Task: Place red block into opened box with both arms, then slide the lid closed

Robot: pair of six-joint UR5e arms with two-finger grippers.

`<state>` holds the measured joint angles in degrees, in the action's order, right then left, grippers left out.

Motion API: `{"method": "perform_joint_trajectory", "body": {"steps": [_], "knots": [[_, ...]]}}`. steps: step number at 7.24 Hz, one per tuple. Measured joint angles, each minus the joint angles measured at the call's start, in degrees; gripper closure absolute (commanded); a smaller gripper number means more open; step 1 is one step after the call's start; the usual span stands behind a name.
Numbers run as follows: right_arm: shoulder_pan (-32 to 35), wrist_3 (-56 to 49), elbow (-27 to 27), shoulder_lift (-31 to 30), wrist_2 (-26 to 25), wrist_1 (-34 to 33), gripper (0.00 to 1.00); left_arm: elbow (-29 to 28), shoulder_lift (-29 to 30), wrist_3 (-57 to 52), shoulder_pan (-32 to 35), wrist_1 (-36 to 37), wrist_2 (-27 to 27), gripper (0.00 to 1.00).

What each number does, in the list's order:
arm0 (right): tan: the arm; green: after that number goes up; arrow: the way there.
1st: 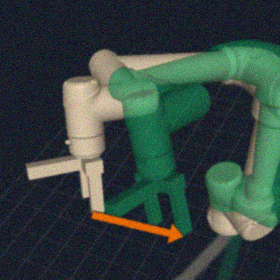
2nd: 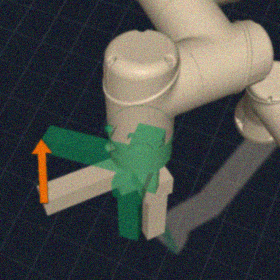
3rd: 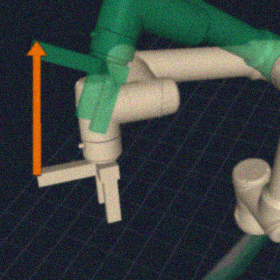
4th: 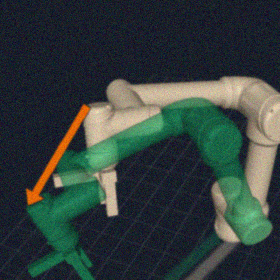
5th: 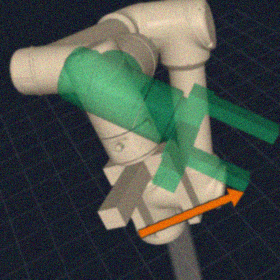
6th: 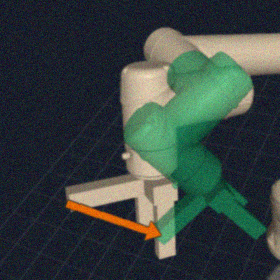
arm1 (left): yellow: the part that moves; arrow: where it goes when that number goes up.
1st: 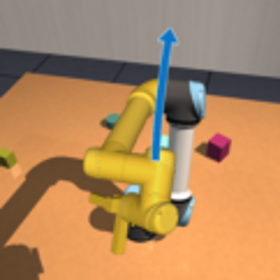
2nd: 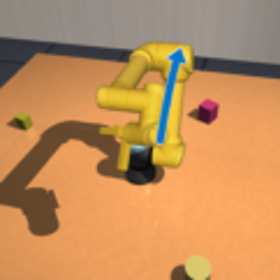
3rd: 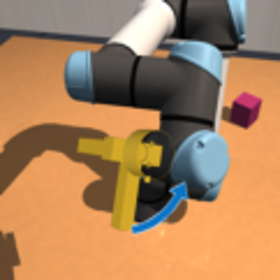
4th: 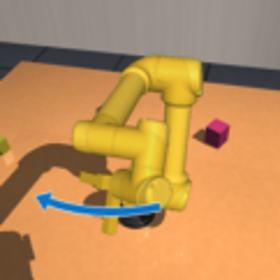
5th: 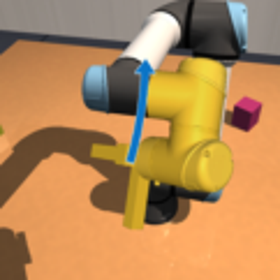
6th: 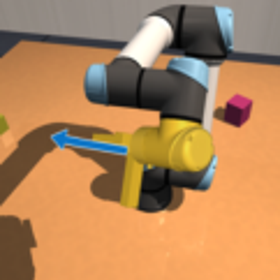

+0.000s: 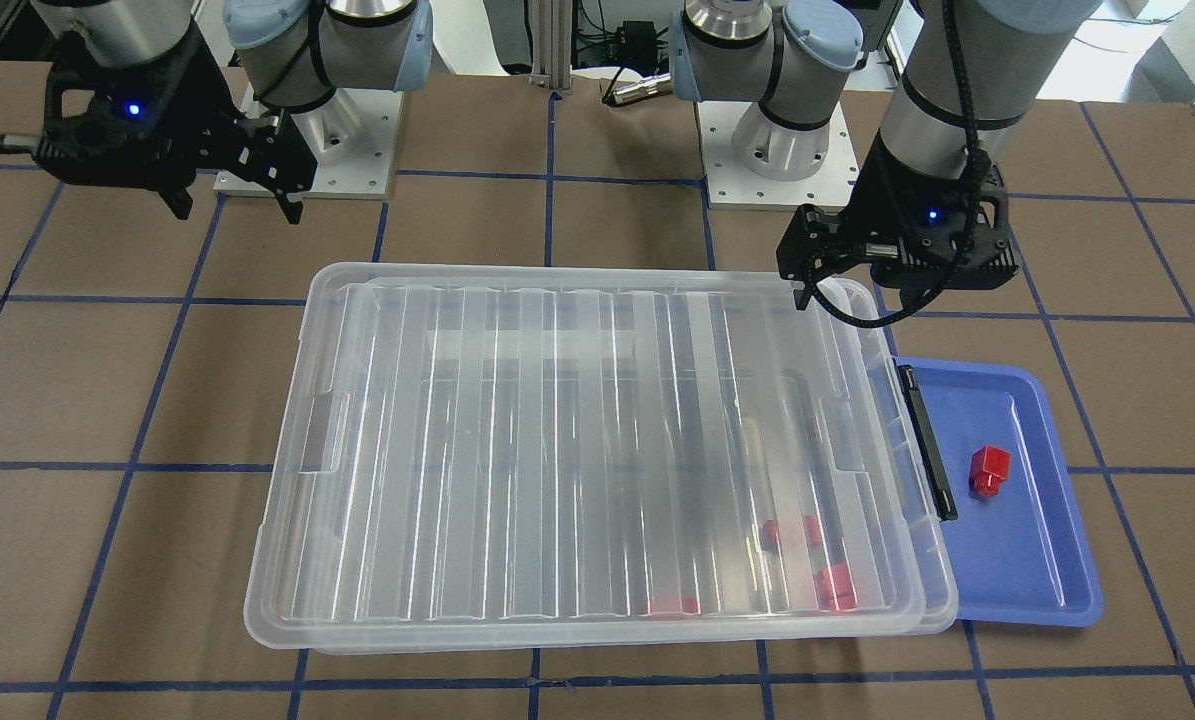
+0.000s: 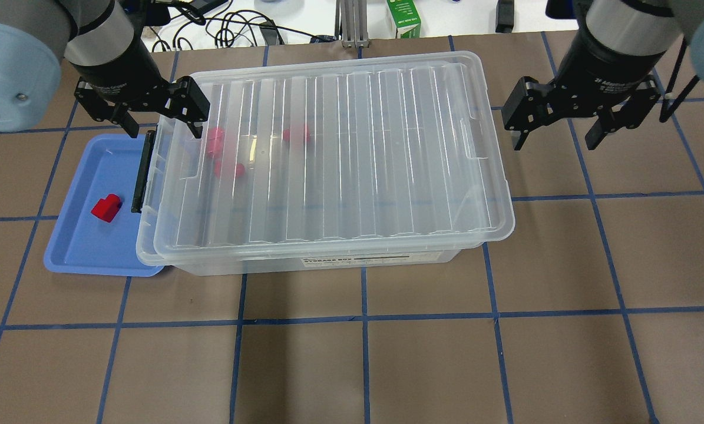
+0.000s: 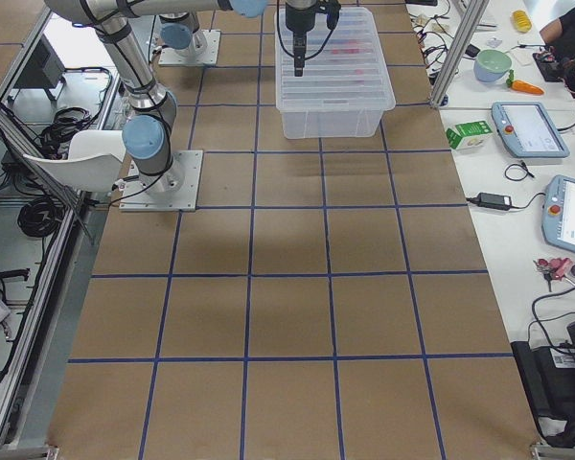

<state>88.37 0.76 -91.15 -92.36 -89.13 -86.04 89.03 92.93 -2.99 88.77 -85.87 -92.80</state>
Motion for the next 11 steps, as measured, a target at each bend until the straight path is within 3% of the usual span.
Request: {"method": "perform_joint_trajectory", "body": {"steps": [5,11], "knots": [[0.0,-0.5,-1.2,11.4,-0.3,-12.9,0.00,0.0,0.0,0.0,0.0,0.0,0.0,0.00],[-0.1,-0.6,-0.9,17.5,-0.5,-16.6,0.00,0.0,0.0,0.0,0.0,0.0,0.0,0.00]]}}
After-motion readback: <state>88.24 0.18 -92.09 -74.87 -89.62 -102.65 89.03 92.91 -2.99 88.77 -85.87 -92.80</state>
